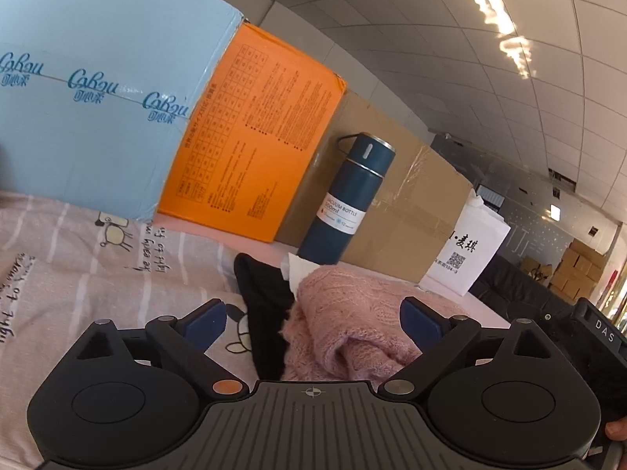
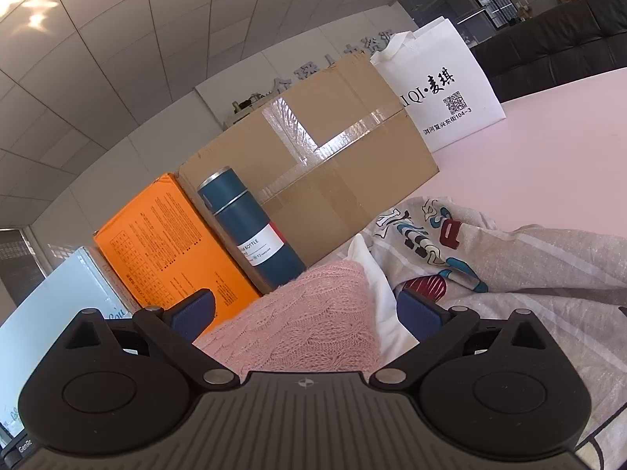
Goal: Fold clothes
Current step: 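Turn both tools toward the pink knit sweater beside the white cloth, then grasp the pink sweater with the left gripper while the right gripper grasps it too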
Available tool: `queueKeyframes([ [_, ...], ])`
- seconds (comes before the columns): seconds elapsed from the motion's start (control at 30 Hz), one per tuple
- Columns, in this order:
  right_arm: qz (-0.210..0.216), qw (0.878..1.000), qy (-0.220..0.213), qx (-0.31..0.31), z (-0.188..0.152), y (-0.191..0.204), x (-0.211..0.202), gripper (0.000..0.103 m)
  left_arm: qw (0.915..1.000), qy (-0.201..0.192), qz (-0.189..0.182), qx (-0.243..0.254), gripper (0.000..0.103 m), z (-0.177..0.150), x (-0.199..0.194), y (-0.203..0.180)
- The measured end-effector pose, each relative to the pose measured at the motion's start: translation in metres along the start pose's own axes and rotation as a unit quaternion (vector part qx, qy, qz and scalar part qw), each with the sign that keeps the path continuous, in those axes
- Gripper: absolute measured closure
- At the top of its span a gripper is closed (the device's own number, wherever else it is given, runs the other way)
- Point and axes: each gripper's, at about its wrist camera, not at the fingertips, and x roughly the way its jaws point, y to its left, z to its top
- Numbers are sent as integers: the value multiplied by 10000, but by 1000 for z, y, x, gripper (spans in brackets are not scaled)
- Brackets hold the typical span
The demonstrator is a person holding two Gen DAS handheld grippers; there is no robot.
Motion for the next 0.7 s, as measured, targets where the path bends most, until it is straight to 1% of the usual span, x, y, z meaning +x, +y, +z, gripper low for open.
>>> queueKeyframes([
  [0.1, -34, 9998, 107, -146, -5, 6, 5, 3, 9994, 163, -296, 3, 8, -8, 8, 2],
  [0.17, -60, 9996, 161, -242, -8, 9, 7, 3, 9986, 260, -462, 14, 10, -11, 10, 4],
  [0.23, -86, 9992, 214, -339, -11, 13, 10, 3, 9980, 331, -536, 33, 14, -11, 14, 3],
  [0.3, -112, 9986, 268, -436, -14, 17, 13, 3, 9972, 433, -596, 161, 17, -11, 20, -3],
  [0.37, -137, 9979, 327, -545, -17, 20, 15, 3, 9963, 520, -613, 290, 17, -12, 27, -10],
  [0.4, -171, 9971, 386, -635, -19, 23, 17, 3, 9960, 562, -615, 315, 21, -12, 29, -12],
  [0.43, -239, 9958, 471, -742, -22, 26, 20, 3, 9959, 598, -626, 276, 32, -13, 31, -12],
  [0.47, -307, 9945, 554, -837, -25, 28, 23, 3, 9954, 645, -669, 216, 40, -13, 33, -10],
  [0.5, -367, 9933, 611, -914, -27, 30, 26, 3, 9946, 684, -765, 120, 50, -13, 33, -6],
  [0.53, -408, 9922, 616, -1001, -30, 32, 26, 3, 9942, 668, -839, 47, 56, -13, 32, -3],
  [0.6, -416, 9903, 547, -1206, -34, 38, 25, 3, 9936, 653, -926, -20, 61, -13, 28, 1],
  [0.63, -346, 9899, 482, -1287, -36, 40, 22, 4, 9935, 651, -936, -21, 64, -13, 27, 2],
  [0.7, -207, 9886, 352, -1449, -39, 44, 17, 10, 9932, 628, -983, 0, 67, -13, 26, 1],
])
